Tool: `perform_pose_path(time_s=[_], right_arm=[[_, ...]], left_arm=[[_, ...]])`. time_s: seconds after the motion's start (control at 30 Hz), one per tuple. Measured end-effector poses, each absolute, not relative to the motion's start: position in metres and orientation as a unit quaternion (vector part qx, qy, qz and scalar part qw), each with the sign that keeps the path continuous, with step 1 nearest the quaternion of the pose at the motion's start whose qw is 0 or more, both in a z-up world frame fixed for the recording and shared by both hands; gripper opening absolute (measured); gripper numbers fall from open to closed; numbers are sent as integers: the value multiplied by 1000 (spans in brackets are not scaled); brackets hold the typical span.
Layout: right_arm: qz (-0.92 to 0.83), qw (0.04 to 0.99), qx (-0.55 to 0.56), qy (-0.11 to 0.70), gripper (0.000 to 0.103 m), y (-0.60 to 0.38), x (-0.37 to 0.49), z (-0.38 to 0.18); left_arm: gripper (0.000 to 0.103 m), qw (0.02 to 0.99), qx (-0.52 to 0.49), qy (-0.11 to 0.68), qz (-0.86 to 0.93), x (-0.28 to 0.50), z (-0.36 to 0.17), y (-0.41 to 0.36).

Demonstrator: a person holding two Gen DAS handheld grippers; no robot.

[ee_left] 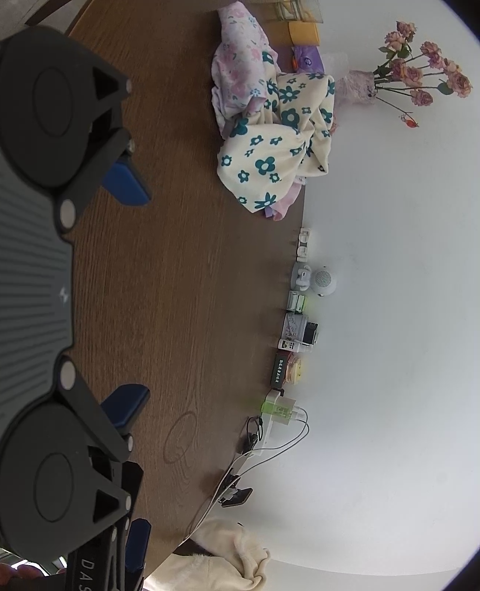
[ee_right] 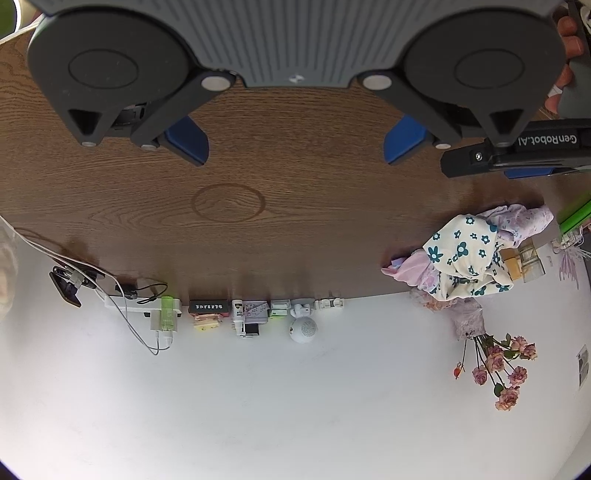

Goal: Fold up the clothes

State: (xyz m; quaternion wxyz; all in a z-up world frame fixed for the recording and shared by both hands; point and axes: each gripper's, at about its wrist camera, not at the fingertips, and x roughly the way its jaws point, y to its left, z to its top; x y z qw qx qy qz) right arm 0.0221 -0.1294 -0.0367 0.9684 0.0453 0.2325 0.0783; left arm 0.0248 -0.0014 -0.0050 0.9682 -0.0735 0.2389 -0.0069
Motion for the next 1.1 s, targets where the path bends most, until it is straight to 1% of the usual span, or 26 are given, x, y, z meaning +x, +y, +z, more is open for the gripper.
perform_pose_path(time_s=[1.1], right_arm=[[84, 968, 35, 234, 103, -123, 20, -39]], left_arm=[[103, 970, -75, 232, -7, 19, -4, 2]])
